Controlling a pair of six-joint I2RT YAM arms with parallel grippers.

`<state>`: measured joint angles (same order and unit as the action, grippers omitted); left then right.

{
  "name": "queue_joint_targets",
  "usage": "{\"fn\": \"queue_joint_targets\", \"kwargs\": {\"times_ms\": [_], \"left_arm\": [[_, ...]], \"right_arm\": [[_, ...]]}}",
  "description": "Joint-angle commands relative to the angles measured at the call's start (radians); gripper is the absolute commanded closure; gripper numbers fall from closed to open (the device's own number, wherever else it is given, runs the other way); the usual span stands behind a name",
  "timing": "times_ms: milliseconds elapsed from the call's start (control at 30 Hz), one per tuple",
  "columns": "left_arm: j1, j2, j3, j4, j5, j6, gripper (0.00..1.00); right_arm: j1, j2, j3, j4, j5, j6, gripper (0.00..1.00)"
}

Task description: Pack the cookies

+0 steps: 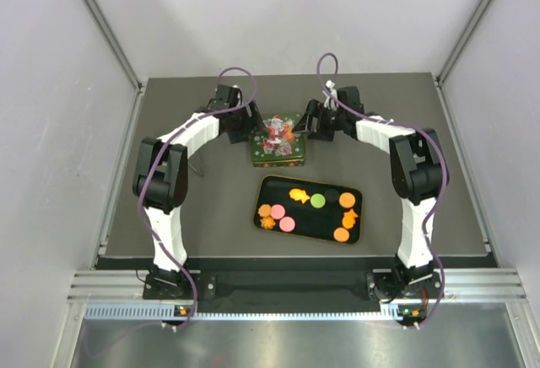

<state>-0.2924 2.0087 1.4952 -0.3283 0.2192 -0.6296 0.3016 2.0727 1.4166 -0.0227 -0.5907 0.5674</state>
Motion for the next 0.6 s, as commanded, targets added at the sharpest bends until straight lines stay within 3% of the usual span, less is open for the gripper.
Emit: {"fn": "queue_joint_targets", "kwargs": {"times_ms": [0, 200, 300, 567], "left_arm": [[-0.007, 0.022, 0.062, -0.028, -0.003, 0.025, 0.20], [-0.010, 0.031, 0.100, -0.066, -0.004, 0.053, 0.18], [-0.011, 0.036, 0.129, -0.095, -0.003, 0.068, 0.17], [-0.013, 0.048, 0.169, -0.143, 0.028, 0.105, 0.16]], "right_arm": [[0.017, 0.007, 0.077, -0.083, 0.061, -0.077, 0.18], [0.016, 0.026, 0.099, -0.085, 0.083, -0.051, 0.21], [0.016, 0.043, 0.110, -0.085, 0.086, -0.028, 0.32], [0.016, 0.078, 0.134, -0.085, 0.080, 0.000, 0.41]]}}
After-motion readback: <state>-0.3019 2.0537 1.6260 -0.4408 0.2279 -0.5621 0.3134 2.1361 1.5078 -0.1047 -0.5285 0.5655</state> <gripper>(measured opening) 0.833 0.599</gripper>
